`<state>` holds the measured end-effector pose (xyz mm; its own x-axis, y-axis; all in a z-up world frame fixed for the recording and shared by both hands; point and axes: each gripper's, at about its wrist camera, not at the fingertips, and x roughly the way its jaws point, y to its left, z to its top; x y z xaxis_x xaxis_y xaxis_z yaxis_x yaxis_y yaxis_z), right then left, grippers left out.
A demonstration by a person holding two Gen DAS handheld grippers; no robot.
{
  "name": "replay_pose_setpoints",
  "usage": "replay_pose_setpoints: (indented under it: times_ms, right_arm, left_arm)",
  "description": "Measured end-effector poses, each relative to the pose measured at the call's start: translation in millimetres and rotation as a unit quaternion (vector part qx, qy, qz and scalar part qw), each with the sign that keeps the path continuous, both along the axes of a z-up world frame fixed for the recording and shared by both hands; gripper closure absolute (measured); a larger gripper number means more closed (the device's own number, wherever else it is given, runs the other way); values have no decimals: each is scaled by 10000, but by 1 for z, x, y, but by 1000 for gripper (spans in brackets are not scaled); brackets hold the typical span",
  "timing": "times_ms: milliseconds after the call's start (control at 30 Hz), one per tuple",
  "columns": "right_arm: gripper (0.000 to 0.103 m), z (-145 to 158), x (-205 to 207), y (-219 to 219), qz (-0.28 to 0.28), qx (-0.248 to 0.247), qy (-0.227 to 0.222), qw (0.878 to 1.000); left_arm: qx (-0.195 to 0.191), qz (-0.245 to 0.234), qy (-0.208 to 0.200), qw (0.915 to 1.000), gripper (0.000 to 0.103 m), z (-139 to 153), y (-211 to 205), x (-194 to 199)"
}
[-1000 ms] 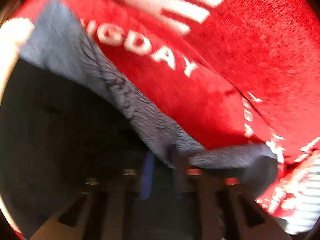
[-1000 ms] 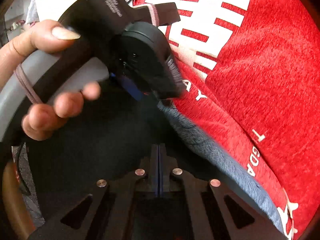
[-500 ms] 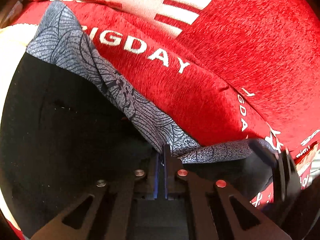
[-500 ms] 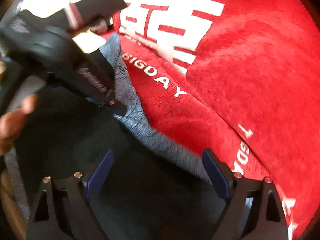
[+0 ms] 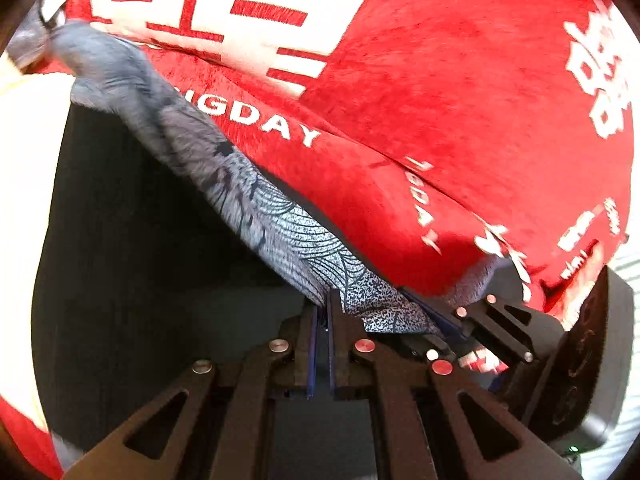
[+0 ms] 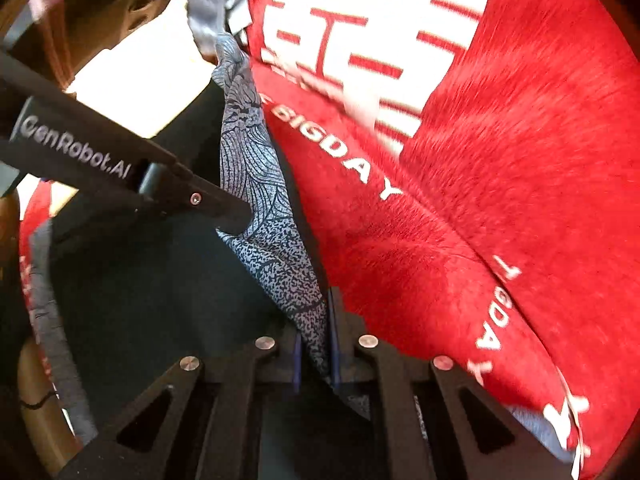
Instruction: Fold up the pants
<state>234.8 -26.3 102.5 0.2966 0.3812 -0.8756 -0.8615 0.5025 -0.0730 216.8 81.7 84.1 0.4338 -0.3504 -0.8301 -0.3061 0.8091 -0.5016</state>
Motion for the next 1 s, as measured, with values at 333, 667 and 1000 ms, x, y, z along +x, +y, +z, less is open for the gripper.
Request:
replay_pose_setpoints:
  times_ms: [333, 667, 1000]
  right_arm:
    - [92, 11, -141, -24, -236, 387, -42, 9990]
    - [80, -20, -189, -32, -975, 24, 1, 9952]
    - [22, 20, -203, -88, -1902, 286, -222, 9811]
  left_arm:
    - [-162, -377, -96, 9991, 94, -4, -21, -153]
    - [717, 414, -135, 9965, 20, 17, 6, -190]
    - [2484, -509, 215, 9671, 20, -19, -50, -73]
